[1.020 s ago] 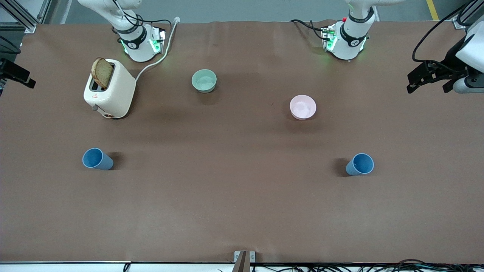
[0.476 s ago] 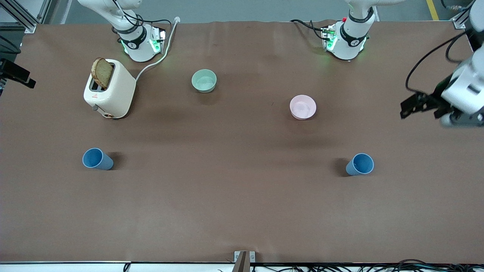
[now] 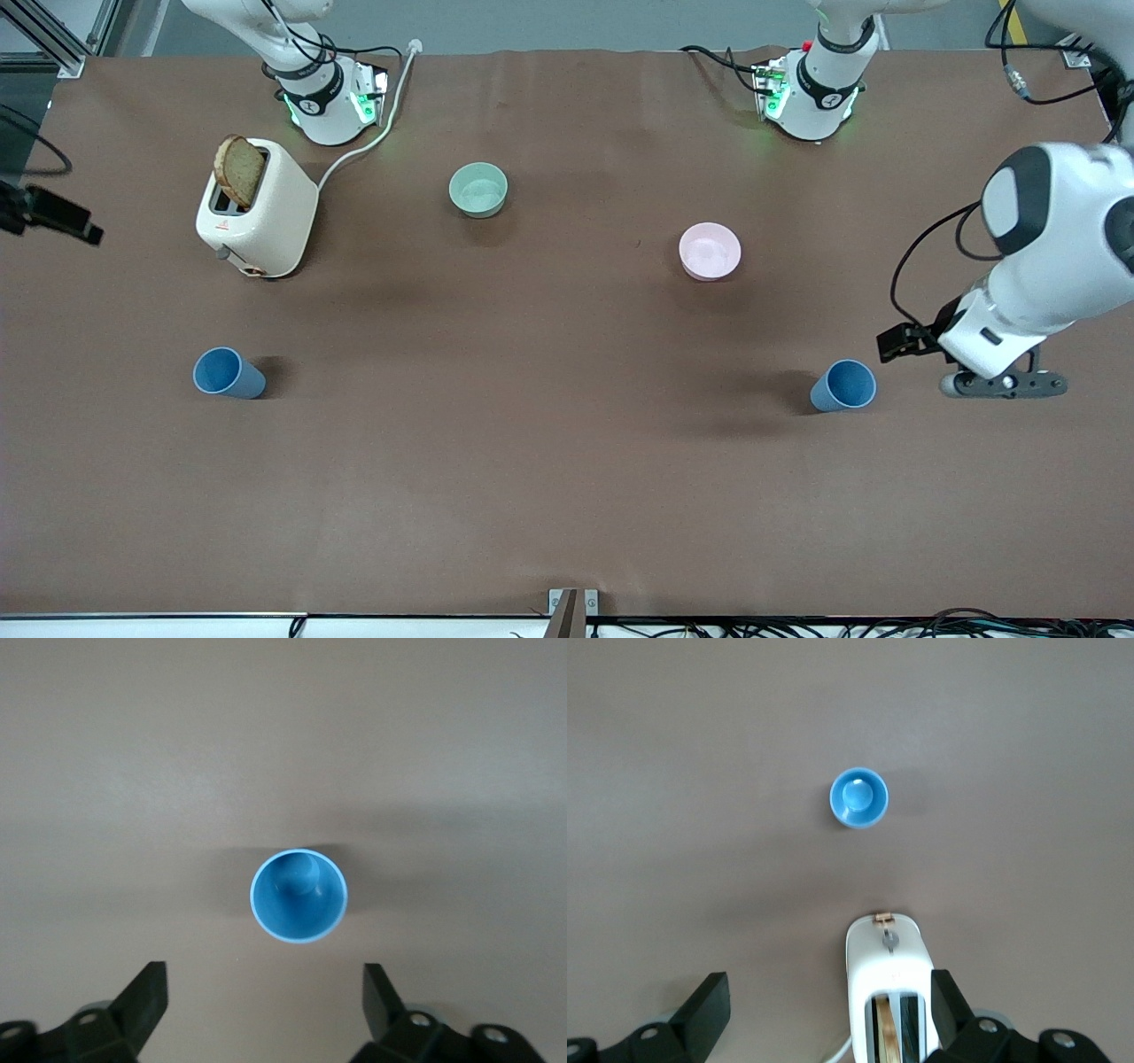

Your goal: Stack blue cups with both arms

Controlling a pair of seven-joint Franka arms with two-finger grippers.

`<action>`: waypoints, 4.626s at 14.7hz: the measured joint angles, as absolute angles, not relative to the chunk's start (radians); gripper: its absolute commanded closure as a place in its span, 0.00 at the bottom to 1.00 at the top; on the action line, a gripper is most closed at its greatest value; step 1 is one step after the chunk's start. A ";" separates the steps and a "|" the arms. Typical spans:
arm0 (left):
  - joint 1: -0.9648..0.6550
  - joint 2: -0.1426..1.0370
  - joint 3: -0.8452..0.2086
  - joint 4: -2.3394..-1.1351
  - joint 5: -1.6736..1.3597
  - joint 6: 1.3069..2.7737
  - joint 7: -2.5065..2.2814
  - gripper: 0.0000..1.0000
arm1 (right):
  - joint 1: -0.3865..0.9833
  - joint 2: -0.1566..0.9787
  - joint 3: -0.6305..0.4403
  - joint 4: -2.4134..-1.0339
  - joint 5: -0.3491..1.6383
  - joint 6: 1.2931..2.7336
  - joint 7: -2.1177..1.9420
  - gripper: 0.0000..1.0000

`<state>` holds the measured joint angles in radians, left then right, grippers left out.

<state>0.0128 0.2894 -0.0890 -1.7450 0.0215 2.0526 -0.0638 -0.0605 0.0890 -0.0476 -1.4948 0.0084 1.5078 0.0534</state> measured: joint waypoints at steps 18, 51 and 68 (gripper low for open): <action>0.026 0.518 -0.089 -1.754 0.045 2.177 -0.058 0.99 | -0.140 0.385 -0.056 -1.920 0.010 2.333 -0.154 0.02; -0.373 0.641 -0.315 -1.359 0.121 2.055 -0.923 0.00 | 0.204 0.287 0.017 -1.590 0.020 1.958 0.392 0.99; 0.151 0.045 -0.308 -1.393 0.082 1.506 -0.222 0.00 | 0.766 0.495 0.017 -1.566 -0.051 2.189 1.073 0.99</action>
